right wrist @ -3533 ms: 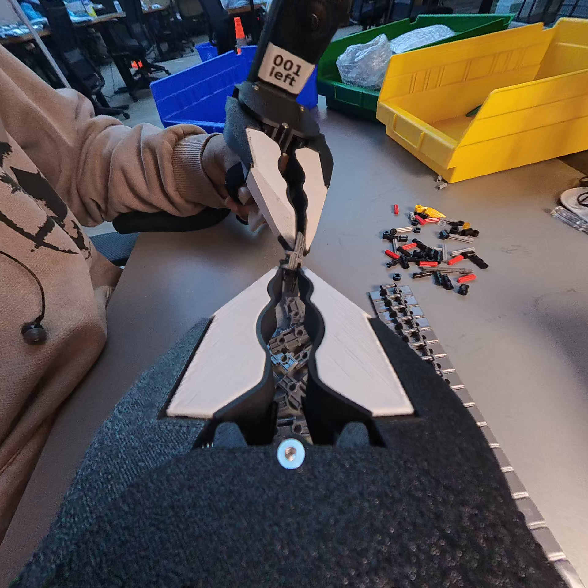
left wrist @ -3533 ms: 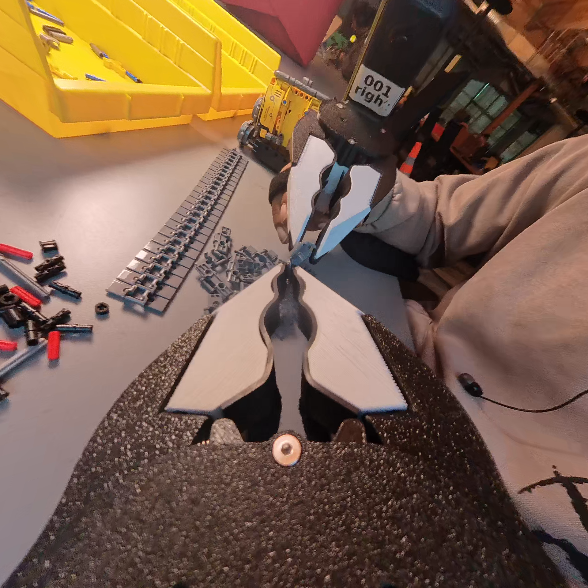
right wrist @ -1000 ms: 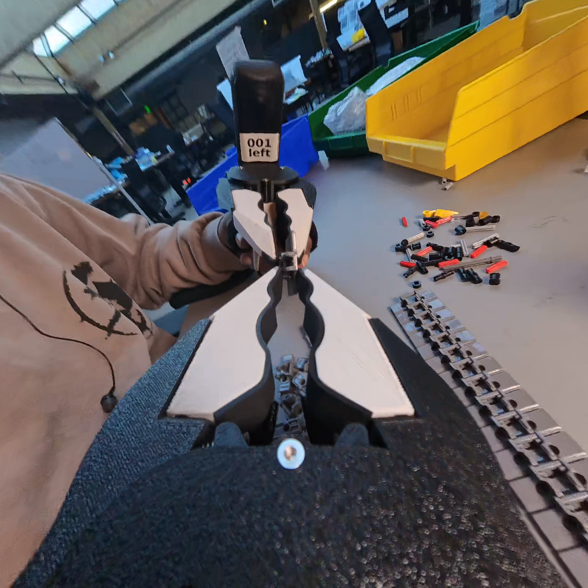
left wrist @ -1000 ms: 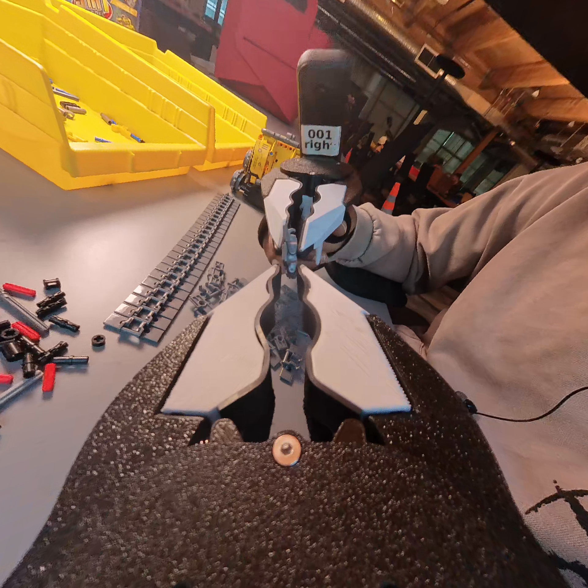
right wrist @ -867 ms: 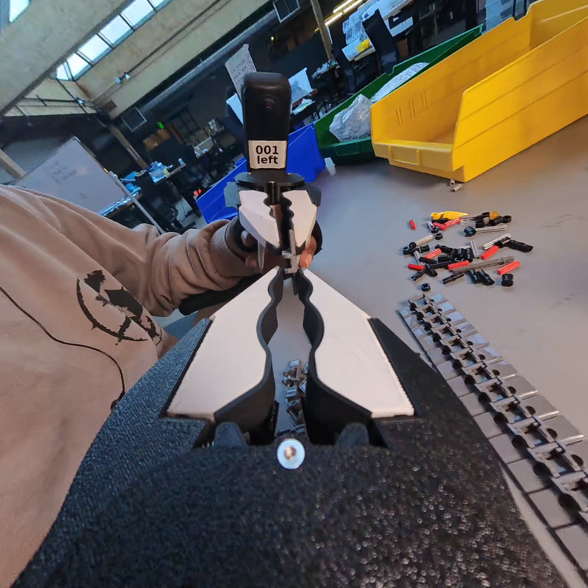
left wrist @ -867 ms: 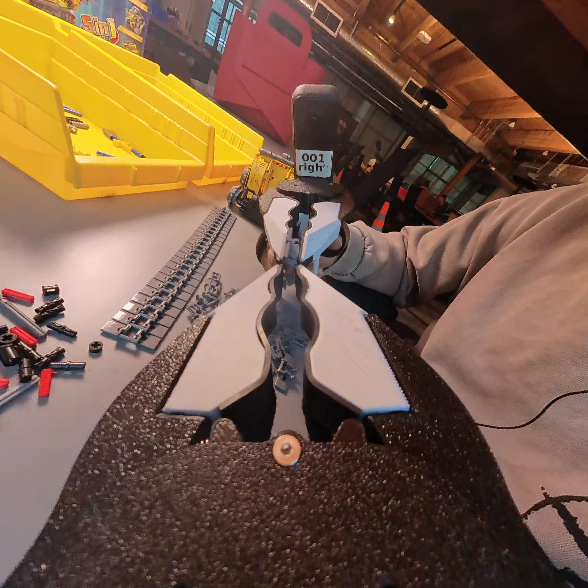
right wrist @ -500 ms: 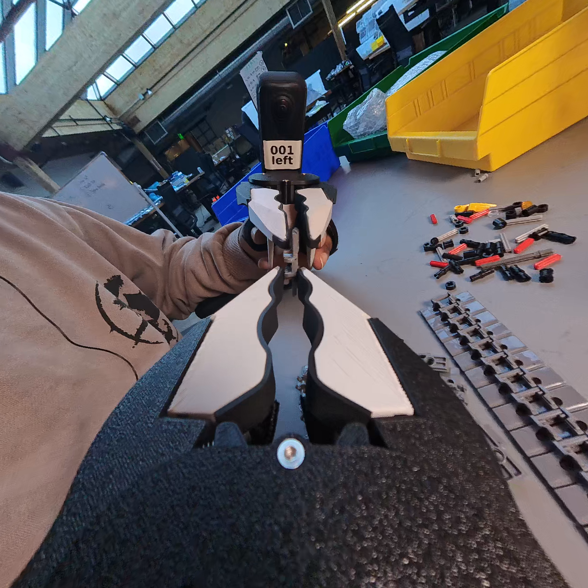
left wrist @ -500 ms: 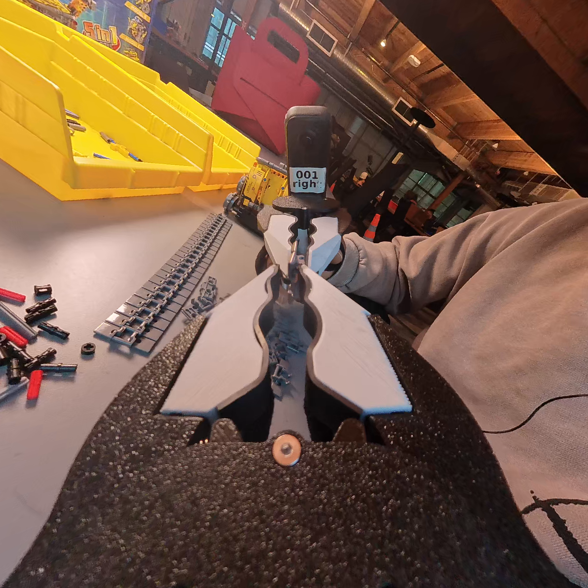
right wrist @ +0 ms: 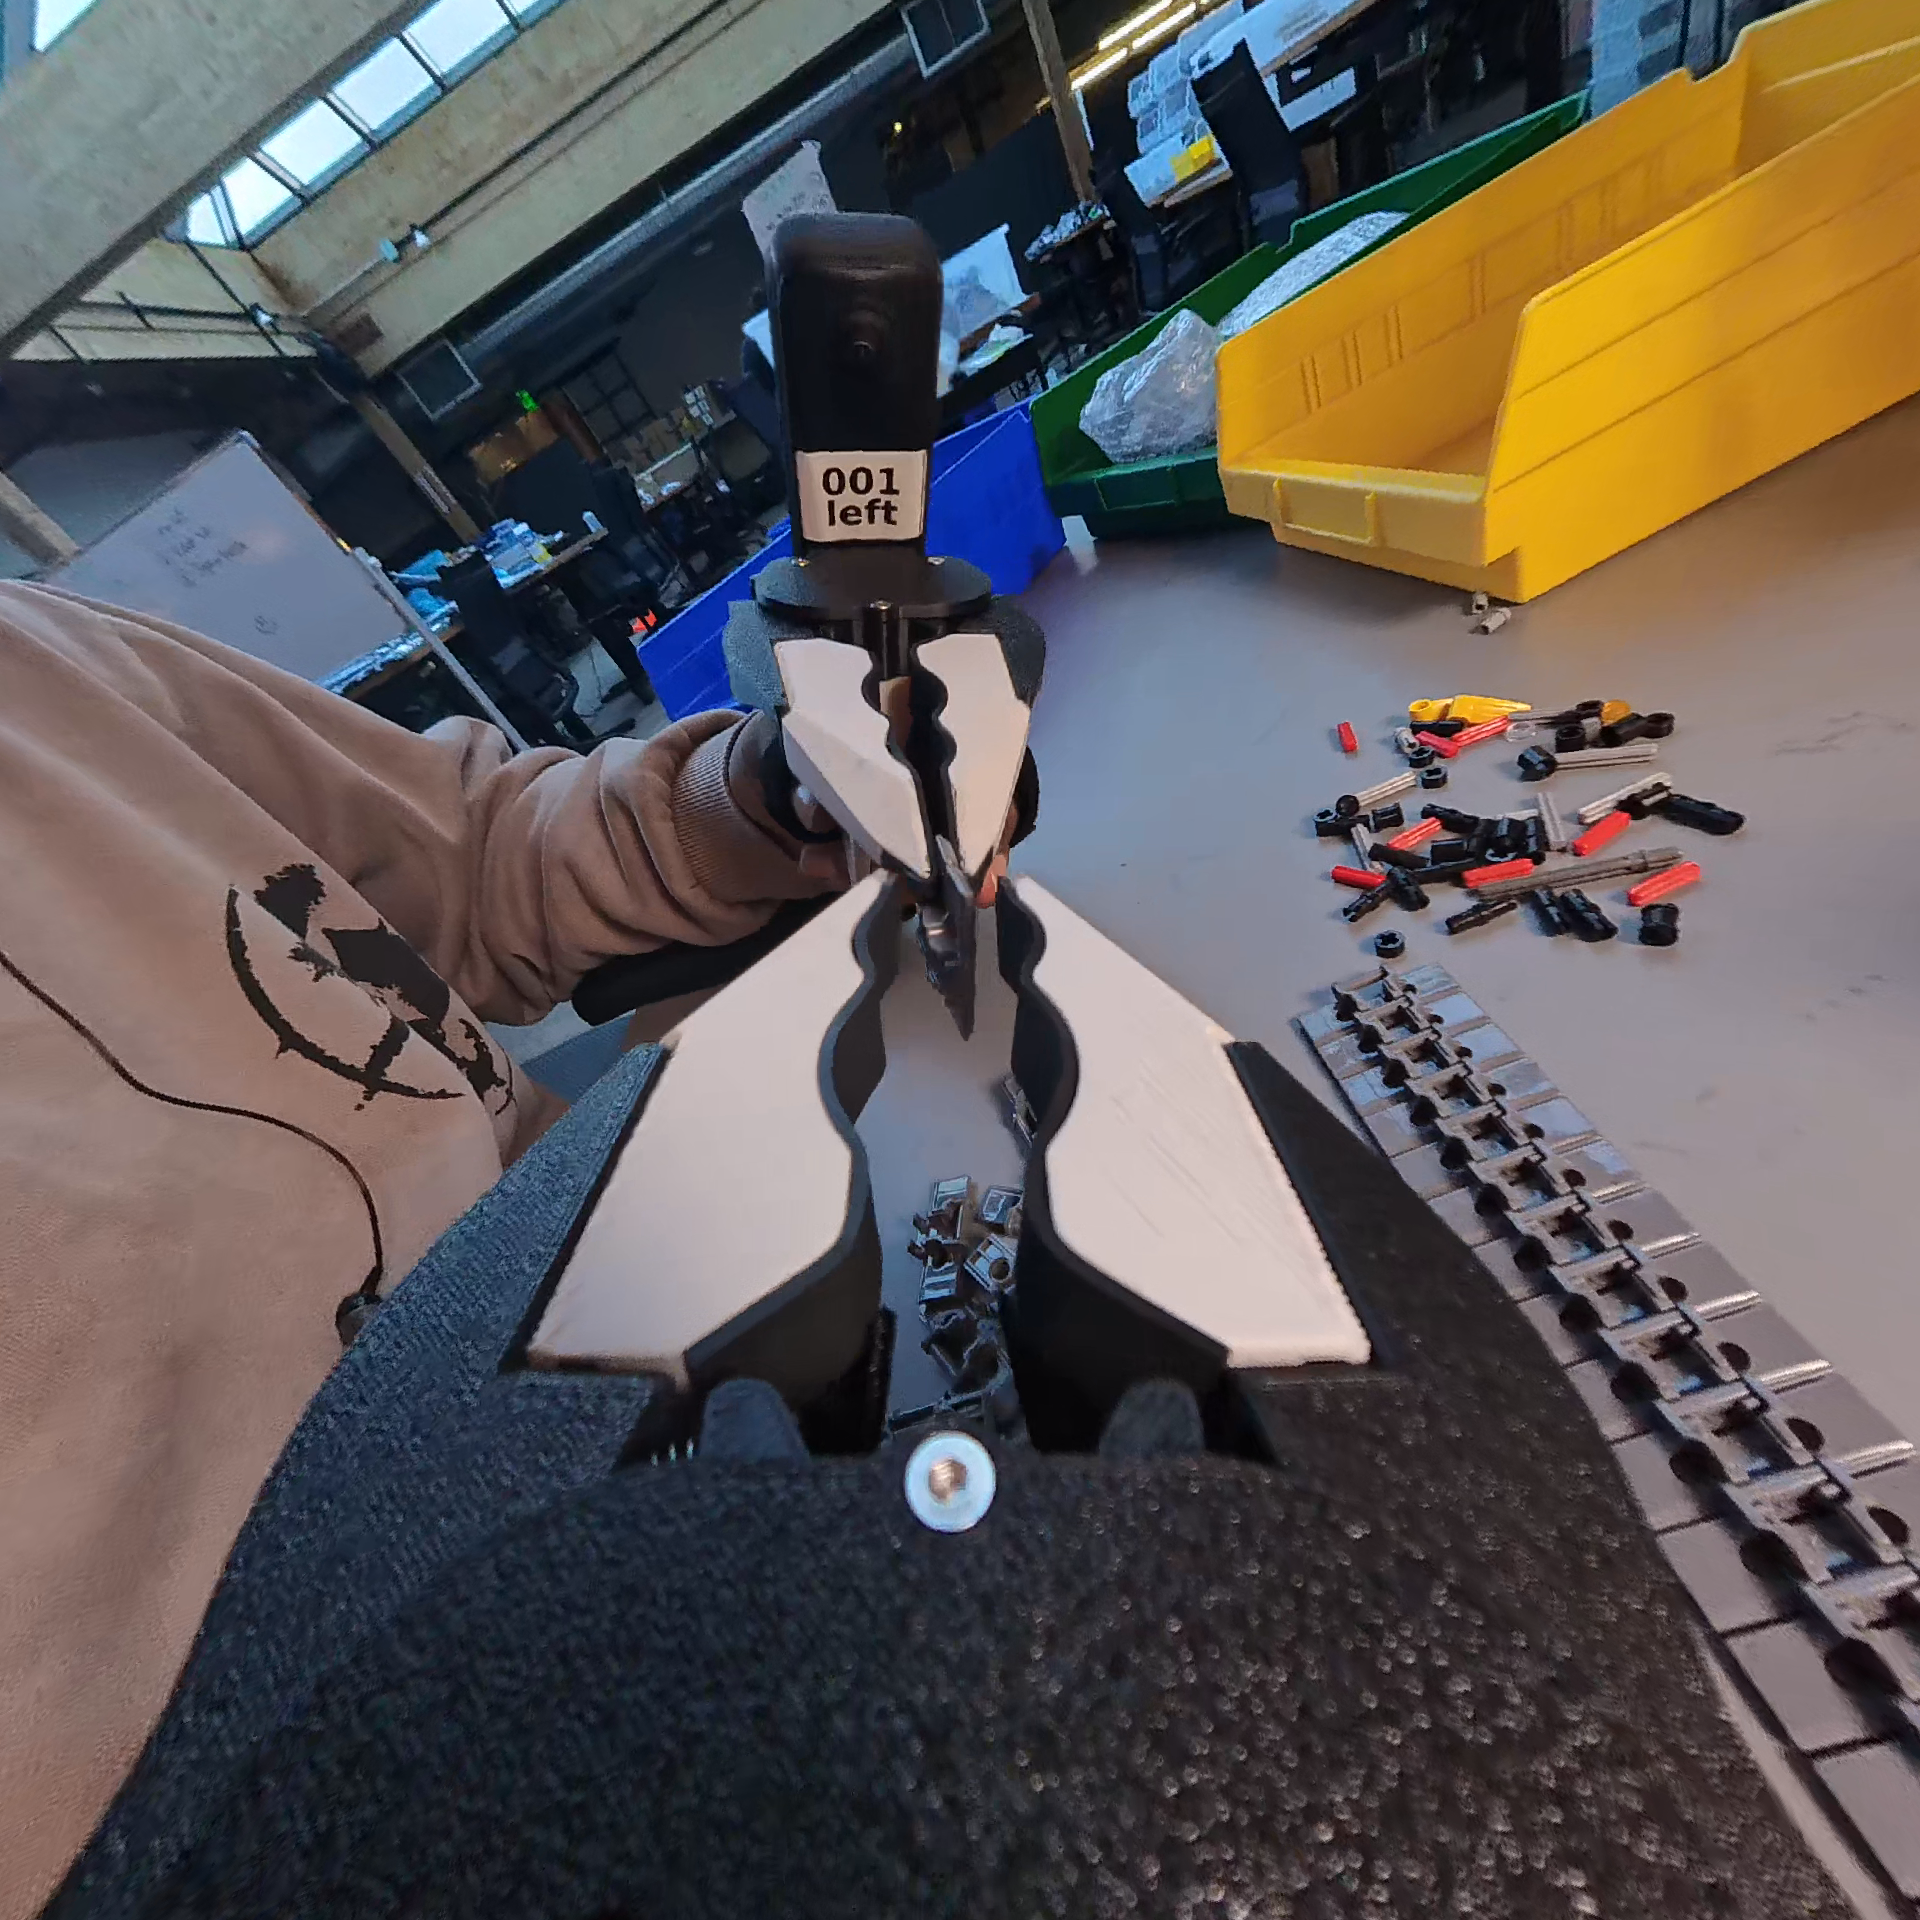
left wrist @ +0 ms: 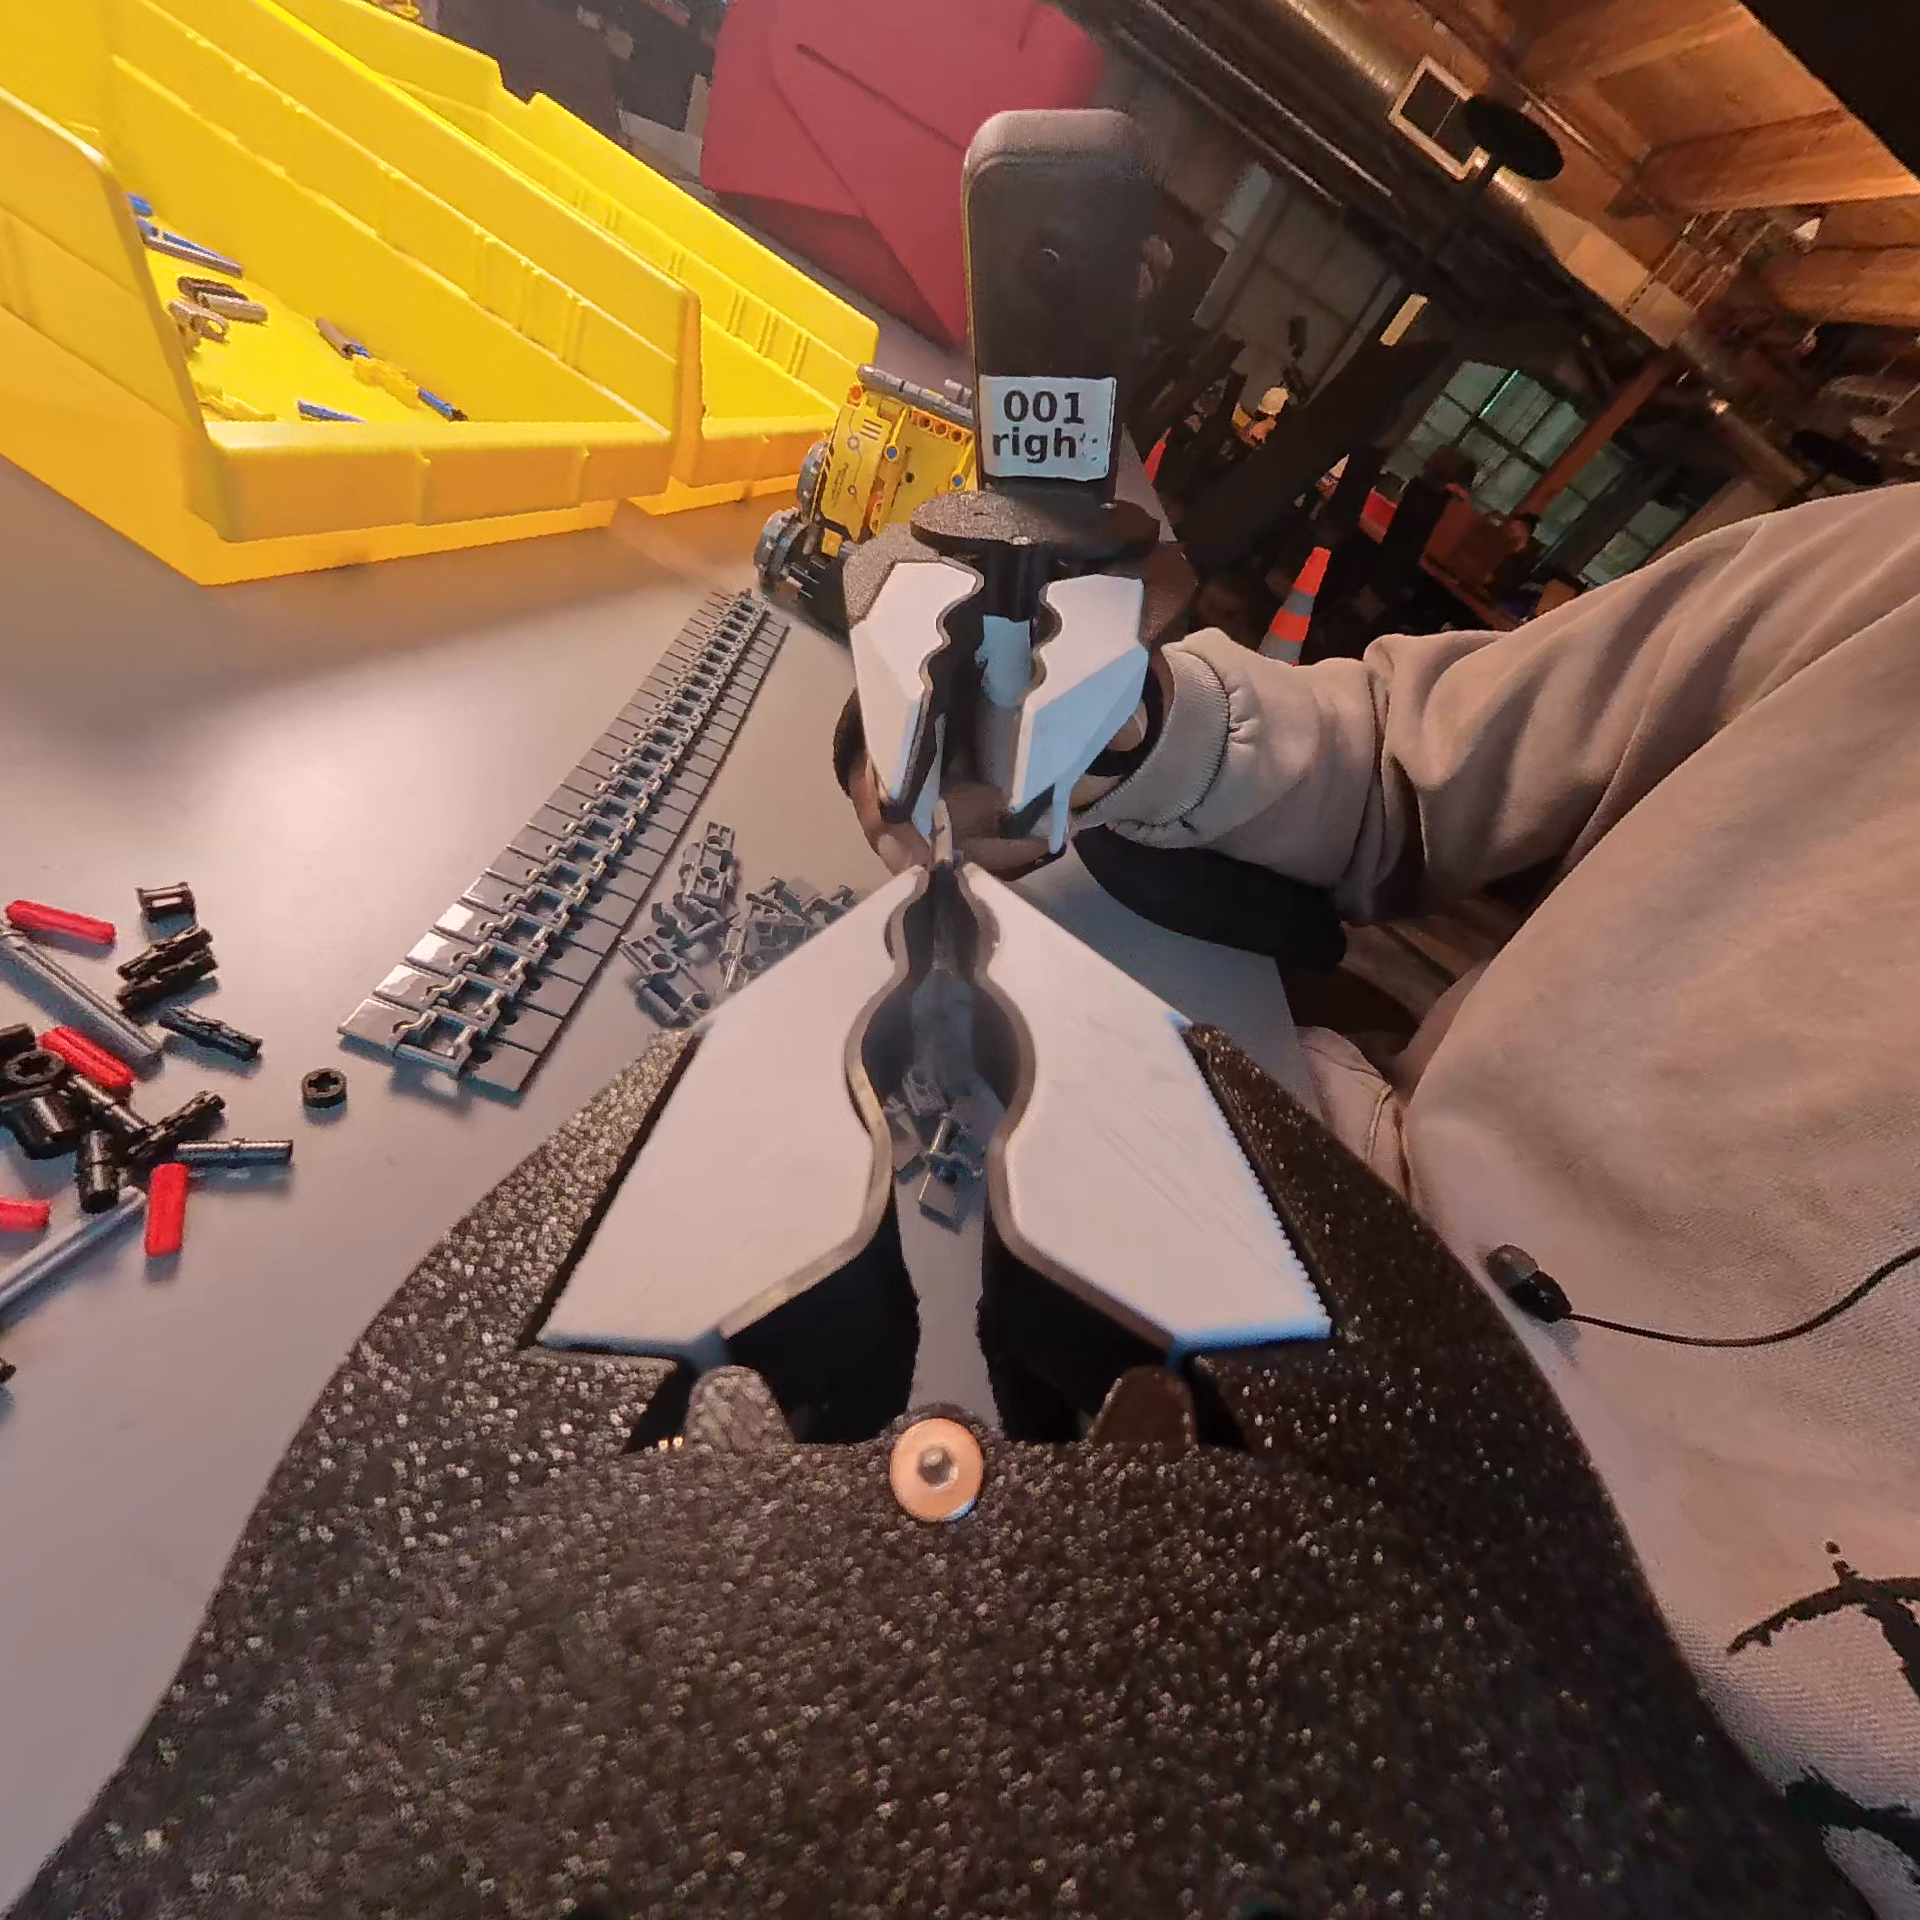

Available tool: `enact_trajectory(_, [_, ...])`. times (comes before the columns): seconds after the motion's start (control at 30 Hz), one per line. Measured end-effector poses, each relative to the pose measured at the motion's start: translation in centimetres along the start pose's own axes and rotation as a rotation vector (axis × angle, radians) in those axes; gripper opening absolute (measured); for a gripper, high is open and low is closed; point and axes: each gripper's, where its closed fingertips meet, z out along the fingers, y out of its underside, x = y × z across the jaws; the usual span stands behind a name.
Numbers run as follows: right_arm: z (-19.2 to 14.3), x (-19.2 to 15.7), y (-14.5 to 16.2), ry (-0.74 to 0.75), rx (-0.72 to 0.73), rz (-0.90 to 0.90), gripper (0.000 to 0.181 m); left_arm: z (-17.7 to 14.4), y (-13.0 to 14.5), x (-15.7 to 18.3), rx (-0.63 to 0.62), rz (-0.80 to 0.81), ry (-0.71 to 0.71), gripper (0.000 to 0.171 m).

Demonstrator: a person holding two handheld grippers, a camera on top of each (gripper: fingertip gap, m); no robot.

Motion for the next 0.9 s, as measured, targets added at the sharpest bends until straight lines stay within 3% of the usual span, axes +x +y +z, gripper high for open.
enact_trajectory(0.17, [0.3, -0.1, 0.7, -0.001, -0.034, -0.017, 0.002, 0.1, 0.0, 0.2, -0.001, 0.011, 0.002, 0.002])
enact_trajectory(0.63, [0.3, -0.9, 0.9, -0.038, -0.060, -0.027, 0.001, 0.3, 0.1, 0.9, -0.007, 0.006, 0.045, 0.002])
enact_trajectory(0.8, [0.3, -0.5, 0.5, 0.055, -0.057, -0.202, 0.000, 0.2, -0.1, 0.0, 0.046, -0.173, 0.061, 0.001])
enact_trajectory(0.9, [0.6, -0.5, 0.8, 0.083, -0.082, -0.289, 0.000, 0.1, 0.5, -1.1, 0.025, -0.188, 0.007, 0.001])
